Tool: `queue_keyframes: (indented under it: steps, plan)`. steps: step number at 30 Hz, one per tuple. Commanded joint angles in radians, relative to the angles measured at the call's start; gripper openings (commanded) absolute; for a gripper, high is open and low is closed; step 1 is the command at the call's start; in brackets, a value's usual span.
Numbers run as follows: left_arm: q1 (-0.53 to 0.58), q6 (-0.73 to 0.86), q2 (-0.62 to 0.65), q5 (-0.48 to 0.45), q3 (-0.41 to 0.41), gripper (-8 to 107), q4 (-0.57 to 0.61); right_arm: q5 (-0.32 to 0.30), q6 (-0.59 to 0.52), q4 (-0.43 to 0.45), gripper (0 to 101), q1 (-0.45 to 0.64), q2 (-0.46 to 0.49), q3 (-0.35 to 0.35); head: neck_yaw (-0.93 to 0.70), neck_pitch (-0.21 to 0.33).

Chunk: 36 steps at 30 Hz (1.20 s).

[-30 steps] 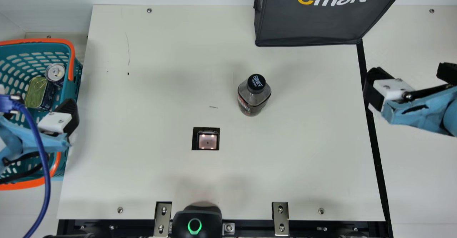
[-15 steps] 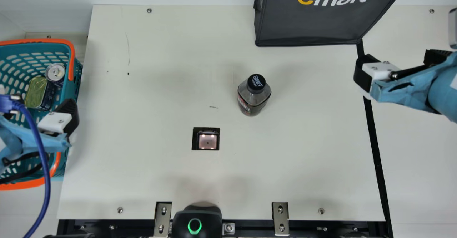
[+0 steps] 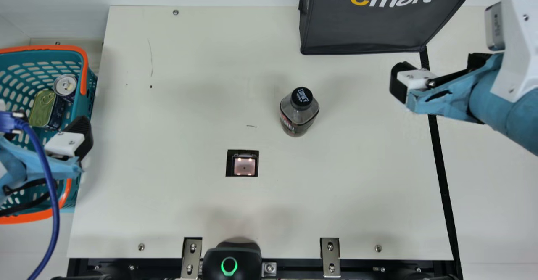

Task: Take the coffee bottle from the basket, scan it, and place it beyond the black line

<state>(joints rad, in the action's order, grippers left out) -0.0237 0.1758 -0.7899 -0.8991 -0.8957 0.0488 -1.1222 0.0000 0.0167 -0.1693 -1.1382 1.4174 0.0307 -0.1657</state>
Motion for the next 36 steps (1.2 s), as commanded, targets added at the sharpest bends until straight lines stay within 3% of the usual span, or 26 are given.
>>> queue_keyframes:
  steps: [1, 20, 36]
  plan:
    - [0.000, 0.000, 0.000, 0.000, 0.000, 90, 0.000, 0.006, 0.005, 0.004, 91, -0.019, -0.003, -0.002, -0.003, 0.027]
    - [0.000, 0.000, 0.000, 0.000, 0.000, 90, 0.000, 0.069, 0.100, 0.044, 91, -0.219, -0.079, -0.006, -0.003, 0.027]
    - [0.000, 0.000, 0.000, 0.000, 0.000, 90, 0.000, 0.117, 0.141, 0.054, 91, -0.311, -0.128, -0.031, -0.003, 0.027]
